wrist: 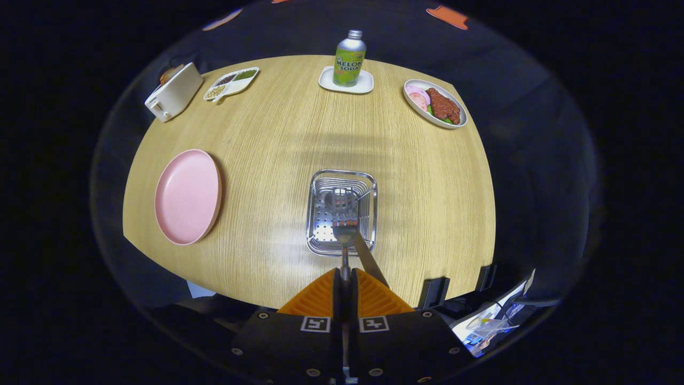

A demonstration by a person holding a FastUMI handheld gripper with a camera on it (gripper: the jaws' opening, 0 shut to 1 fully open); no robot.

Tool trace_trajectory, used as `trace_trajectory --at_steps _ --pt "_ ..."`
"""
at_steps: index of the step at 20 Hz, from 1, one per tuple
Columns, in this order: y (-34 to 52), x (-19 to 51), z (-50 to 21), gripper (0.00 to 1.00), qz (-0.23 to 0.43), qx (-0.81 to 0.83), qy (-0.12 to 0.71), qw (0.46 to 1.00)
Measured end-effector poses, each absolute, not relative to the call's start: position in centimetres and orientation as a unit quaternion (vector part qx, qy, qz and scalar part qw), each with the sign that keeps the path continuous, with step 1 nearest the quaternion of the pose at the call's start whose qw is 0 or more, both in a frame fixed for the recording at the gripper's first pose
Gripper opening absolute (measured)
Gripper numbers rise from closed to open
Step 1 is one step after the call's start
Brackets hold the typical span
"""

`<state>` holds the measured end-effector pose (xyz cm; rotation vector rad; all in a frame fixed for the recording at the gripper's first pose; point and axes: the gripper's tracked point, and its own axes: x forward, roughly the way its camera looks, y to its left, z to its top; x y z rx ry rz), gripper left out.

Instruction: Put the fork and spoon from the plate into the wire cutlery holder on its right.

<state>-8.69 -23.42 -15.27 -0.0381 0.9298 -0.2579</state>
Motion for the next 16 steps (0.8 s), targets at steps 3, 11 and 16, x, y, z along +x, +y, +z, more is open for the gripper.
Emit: trace_trajectory --at_steps 3,11,16 --pt "-23.4 -8.3 -15.4 0.06 -0.118 -0.010 0.450 0.885" --pt "-23.6 -5.9 -13.8 0.07 -0.123 -0.008 0.403 0.907" --pt "-24.3 -5.1 -11.5 0.10 -0.126 0.012 0.351 0.928"
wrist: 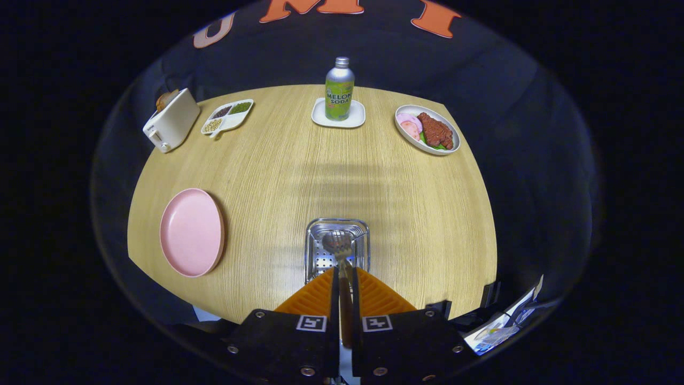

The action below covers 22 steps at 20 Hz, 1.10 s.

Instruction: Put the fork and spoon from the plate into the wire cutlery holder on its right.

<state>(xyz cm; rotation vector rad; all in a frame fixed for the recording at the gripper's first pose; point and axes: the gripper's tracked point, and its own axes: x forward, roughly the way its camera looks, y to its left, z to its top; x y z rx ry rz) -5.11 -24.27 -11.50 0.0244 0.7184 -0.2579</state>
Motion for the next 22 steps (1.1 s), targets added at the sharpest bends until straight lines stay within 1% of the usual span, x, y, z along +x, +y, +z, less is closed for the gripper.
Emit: trace_trajectory --at_steps 2,8,13,15,16,17,18,19,20,21,22 --pt "-24.4 -4.6 -9.8 0.11 -0.124 0.026 0.315 0.941" --pt "-24.3 -2.7 -0.8 0.11 -0.111 0.075 0.137 0.982" --pt "-24.3 -4.5 8.0 0.14 -0.117 0.066 -0.016 0.991" --pt "-23.7 -5.8 11.5 0.20 -0.117 0.055 -0.069 0.989" --pt "-23.4 -6.4 12.7 0.27 -0.119 0.047 -0.088 0.988" --pt "-22.9 -7.2 14.0 0.29 -0.117 0.037 -0.105 0.987" --pt "-22.5 -7.8 15.3 0.36 -0.117 0.027 -0.122 0.985" --pt "-22.1 -8.4 16.5 0.41 -0.117 0.020 -0.139 0.983" --pt "-21.6 -8.7 17.7 0.52 -0.116 0.015 -0.156 0.981" --pt "-21.4 -8.9 18.4 0.57 -0.122 0.006 -0.169 0.978" --pt "-21.6 -8.8 18.6 0.67 -0.130 -0.001 -0.177 0.976"
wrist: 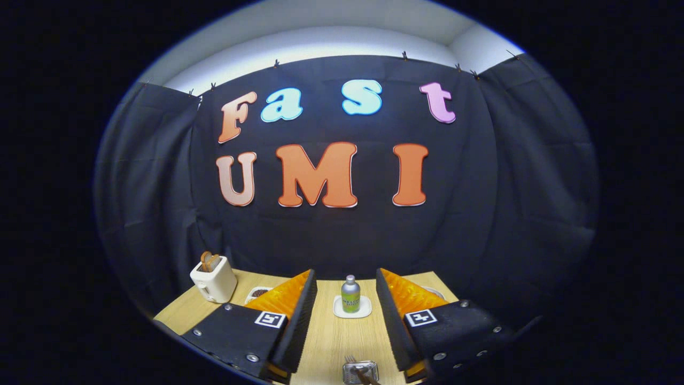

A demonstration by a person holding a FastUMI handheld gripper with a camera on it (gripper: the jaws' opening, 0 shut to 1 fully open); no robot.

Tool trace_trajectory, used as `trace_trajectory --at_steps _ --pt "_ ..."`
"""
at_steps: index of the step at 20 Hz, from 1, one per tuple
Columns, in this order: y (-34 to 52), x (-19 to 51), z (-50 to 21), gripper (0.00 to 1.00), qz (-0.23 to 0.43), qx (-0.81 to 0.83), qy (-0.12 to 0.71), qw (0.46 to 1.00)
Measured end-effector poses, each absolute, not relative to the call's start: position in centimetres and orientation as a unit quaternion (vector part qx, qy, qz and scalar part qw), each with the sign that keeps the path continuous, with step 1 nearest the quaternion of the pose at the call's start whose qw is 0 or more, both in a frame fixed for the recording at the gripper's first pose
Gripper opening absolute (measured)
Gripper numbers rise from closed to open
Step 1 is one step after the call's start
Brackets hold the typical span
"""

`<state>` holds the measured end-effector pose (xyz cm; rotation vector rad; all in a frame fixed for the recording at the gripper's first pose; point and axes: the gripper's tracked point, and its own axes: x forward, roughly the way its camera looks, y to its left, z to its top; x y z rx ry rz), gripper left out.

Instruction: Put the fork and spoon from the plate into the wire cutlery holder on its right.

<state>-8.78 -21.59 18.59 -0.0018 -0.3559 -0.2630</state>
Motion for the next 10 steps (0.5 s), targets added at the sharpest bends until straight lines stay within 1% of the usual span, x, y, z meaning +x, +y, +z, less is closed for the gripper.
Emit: trace_trajectory --at_steps 4,6,8,10 --pt "-19.7 -8.5 19.5 0.87 -0.120 0.009 -0.195 0.973" --pt "-19.5 -9.0 20.1 0.92 -0.116 0.009 -0.207 0.971" --pt "-18.5 -9.4 20.8 0.95 -0.097 0.006 -0.220 0.971" --pt "-18.4 -9.7 21.2 0.97 -0.091 0.013 -0.229 0.969"
